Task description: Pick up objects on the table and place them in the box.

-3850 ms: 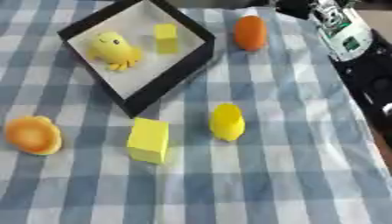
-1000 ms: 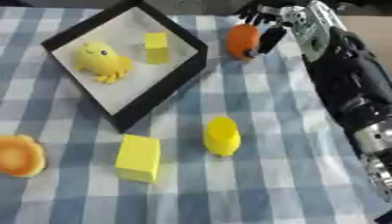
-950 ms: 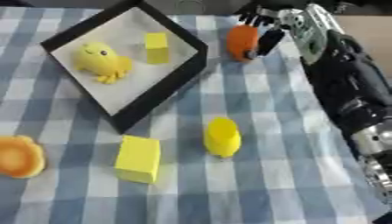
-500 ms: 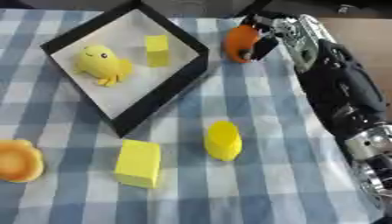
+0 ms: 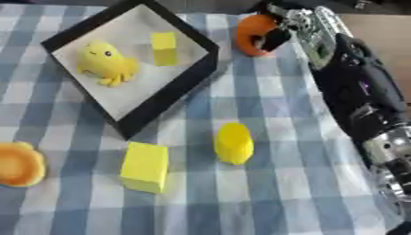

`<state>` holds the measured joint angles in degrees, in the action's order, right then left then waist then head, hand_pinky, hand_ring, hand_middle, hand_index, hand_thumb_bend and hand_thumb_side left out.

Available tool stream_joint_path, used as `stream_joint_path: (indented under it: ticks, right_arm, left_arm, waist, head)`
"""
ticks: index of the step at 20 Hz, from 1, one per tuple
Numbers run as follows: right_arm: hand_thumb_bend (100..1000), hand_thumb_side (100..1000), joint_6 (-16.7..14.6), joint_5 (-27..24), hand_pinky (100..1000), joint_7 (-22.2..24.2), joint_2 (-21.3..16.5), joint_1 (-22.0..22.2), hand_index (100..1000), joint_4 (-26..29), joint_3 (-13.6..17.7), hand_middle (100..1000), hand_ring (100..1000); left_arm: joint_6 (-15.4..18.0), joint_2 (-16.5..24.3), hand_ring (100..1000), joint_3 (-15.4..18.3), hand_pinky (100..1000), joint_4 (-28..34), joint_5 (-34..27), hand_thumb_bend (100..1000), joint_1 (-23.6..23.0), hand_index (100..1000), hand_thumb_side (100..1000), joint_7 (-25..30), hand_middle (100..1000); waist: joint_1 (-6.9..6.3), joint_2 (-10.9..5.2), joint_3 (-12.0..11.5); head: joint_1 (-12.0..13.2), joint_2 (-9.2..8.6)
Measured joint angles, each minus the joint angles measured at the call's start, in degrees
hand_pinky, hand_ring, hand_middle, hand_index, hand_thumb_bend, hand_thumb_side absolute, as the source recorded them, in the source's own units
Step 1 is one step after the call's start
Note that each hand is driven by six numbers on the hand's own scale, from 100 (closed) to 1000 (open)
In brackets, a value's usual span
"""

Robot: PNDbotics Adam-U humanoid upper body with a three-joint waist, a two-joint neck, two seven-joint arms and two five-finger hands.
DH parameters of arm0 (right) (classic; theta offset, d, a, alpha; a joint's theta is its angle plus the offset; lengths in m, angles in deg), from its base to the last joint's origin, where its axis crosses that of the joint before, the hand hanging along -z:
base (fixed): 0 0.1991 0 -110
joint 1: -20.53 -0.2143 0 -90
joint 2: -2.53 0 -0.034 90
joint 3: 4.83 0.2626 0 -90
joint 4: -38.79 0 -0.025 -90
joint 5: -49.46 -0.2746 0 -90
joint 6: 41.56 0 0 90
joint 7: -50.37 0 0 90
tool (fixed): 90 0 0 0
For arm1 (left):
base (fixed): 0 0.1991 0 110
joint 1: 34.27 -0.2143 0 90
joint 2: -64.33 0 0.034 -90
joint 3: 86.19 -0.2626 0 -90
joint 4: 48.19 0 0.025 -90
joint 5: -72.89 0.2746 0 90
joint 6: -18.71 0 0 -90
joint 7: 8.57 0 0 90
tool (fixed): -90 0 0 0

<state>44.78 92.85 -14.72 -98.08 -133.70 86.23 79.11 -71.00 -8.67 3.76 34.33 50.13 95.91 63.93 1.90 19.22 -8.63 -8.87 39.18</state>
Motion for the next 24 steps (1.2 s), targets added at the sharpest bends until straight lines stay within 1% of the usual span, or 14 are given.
stream_joint_path:
  ticks: [2,4,7,10,13,16,17,19,24]
  right_arm:
    - [100,100,-0.67,-1.08,840,0.23,-0.46,-0.38,577,1.43,-0.44,521,718]
    - [100,100,-1.2,-2.34,839,0.45,-1.07,-0.77,576,3.39,-1.05,519,711]
    - [100,100,-1.59,-4.82,834,0.51,-2.19,-1.31,572,7.97,-2.35,515,697]
    - [100,100,-1.49,-7.39,827,0.53,-2.8,-1.96,568,14.76,-4.37,512,681]
    - [100,100,-0.5,-8.92,825,1.22,-2.7,-3.3,573,22.33,-6.97,518,674]
    - [100,100,0.37,-8.95,821,3.02,-0.77,-5.17,575,27.22,-9.27,521,670]
    - [100,100,0.56,-8.86,822,3.79,0.19,-5.73,579,27.97,-10.0,525,672]
    - [100,100,0.6,-8.31,822,5.48,2.01,-6.89,585,28.5,-11.27,527,674]
    - [100,100,-1.09,-6.52,820,9.79,7.1,-7.52,593,27.33,-13.85,537,675]
  left_arm:
    - [0.08,0.34,794,0.01,771,0.01,0.0,838,-0.4,902,573,-0.05,856]
    - [0.24,0.62,794,0.04,771,0.15,0.0,838,-1.01,902,573,-0.2,855]
    - [0.54,1.52,792,0.46,771,0.67,0.0,836,-2.18,901,571,-0.49,851]
    - [1.07,2.25,790,1.23,771,1.26,-0.02,833,-3.52,900,569,-1.1,849]
    - [1.83,2.78,793,2.47,774,2.3,-0.12,828,-4.93,900,570,-2.14,852]
    - [2.33,3.24,795,3.92,775,3.19,-0.74,827,-6.03,900,570,-3.44,852]
    - [2.44,3.34,795,4.42,776,3.38,-1.09,825,-6.43,900,571,-3.87,852]
    - [2.65,3.81,795,5.33,777,3.68,-1.71,823,-7.1,900,573,-4.47,852]
    - [3.01,5.81,796,6.68,777,3.73,-2.98,822,-8.02,900,573,-5.04,852]
  waist:
    - [0.0,-0.1,0.31]
    - [0.0,-0.63,0.76]
    - [0.0,-1.27,1.21]
    - [0.0,-1.33,1.59]
    - [0.0,-1.42,1.63]
    - [0.0,-1.93,1.55]
    - [0.0,-2.61,1.46]
    - [0.0,-3.87,1.18]
    - [0.0,-3.96,0.5]
  head:
    - [0.37,0.41]
    - [0.79,0.77]
    - [1.43,1.35]
    - [1.77,1.87]
    - [1.85,2.04]
    - [1.66,2.42]
    - [1.52,2.49]
    - [1.06,2.52]
    - [-0.28,2.54]
